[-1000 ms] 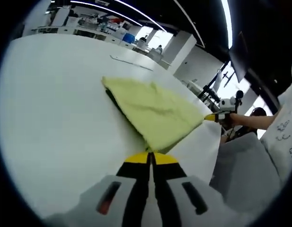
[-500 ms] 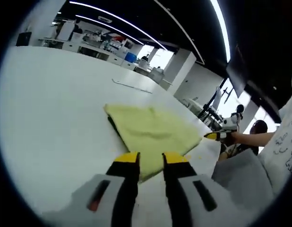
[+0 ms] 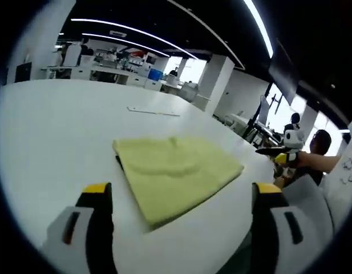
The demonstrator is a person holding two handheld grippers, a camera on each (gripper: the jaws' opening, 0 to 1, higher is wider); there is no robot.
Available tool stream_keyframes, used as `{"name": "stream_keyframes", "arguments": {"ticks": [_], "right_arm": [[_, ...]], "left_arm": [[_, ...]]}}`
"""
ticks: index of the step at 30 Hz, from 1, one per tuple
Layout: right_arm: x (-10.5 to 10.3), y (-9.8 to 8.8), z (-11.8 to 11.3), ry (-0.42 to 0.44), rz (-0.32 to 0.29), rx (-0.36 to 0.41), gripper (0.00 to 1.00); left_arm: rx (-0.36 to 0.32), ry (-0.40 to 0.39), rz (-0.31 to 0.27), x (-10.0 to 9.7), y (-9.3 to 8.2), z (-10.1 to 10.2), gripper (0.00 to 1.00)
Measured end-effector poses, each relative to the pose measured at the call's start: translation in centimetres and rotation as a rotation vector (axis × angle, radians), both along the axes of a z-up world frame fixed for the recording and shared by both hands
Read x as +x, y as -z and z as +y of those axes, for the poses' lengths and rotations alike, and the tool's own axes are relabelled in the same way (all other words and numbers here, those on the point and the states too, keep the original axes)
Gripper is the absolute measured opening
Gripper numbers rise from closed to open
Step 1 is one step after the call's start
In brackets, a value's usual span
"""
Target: Fold the garment on the visible template until the final outline fits inside the template.
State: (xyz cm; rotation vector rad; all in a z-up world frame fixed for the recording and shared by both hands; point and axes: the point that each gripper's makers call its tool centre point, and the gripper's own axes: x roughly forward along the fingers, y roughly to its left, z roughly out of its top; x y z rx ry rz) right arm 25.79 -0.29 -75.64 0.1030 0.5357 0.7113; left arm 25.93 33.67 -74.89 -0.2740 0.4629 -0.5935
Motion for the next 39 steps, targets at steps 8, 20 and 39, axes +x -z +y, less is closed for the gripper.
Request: {"name": "stream_keyframes", "arguments": {"ticks": [8, 20, 39], "right_arm": [[-0.1, 0.2, -0.3, 0.02, 0.004, 0.009, 1.0], [0.0, 0.5, 0.1, 0.026, 0.019, 0.028, 1.0], [1.9, -0.1, 0.2, 0.029, -0.016, 0.04, 1.0]], "left_arm": [[0.002, -0.009, -0.015, -0.1, -0.5, 0.1, 0.99], [0.013, 0.003, -0.009, -0.3, -0.1, -0.3, 0.99], [0.011, 0.03, 0.054, 0.7, 0.4, -2.2, 0.99]]}}
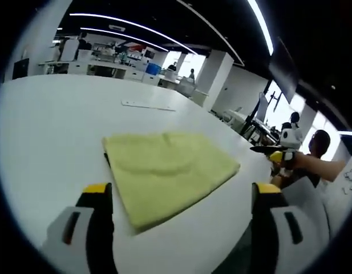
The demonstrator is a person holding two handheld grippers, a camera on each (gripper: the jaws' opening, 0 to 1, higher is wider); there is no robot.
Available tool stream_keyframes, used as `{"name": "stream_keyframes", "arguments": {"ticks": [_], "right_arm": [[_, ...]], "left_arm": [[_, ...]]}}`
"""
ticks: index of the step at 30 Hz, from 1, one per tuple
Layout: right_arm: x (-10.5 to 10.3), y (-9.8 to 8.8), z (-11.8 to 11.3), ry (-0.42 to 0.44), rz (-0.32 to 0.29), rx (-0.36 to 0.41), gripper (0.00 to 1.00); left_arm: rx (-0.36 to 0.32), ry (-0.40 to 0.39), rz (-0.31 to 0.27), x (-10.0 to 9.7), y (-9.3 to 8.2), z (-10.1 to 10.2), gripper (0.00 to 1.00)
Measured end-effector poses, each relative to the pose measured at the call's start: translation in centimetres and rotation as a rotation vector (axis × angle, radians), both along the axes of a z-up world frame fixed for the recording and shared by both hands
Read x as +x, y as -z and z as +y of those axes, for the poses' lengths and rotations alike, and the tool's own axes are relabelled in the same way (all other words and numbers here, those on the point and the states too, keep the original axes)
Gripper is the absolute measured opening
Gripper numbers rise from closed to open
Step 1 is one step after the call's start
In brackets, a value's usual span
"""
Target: Fold the garment on the visible template until the final outline fits inside the template.
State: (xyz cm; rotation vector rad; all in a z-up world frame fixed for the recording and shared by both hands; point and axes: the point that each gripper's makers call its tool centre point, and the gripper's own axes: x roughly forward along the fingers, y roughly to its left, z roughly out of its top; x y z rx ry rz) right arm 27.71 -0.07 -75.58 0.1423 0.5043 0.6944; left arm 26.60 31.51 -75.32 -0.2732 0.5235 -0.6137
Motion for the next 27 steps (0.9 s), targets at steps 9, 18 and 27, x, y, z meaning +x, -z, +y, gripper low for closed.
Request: {"name": "stream_keyframes", "arguments": {"ticks": [9, 18, 27], "right_arm": [[-0.5, 0.6, 0.0, 0.015, 0.021, 0.031, 1.0], [-0.9, 0.8, -0.2, 0.032, 0.028, 0.061, 1.0], [-1.4, 1.6, -0.3, 0.021, 0.055, 0.051, 1.0]], "left_arm": [[0.028, -0.008, 0.003, -0.1, 0.1, 0.9, 0.98], [0.04, 0.009, 0.004, 0.1, 0.8, 1.3, 0.97], [0.038, -0.019, -0.02, 0.1, 1.1, 1.1, 0.96]]}}
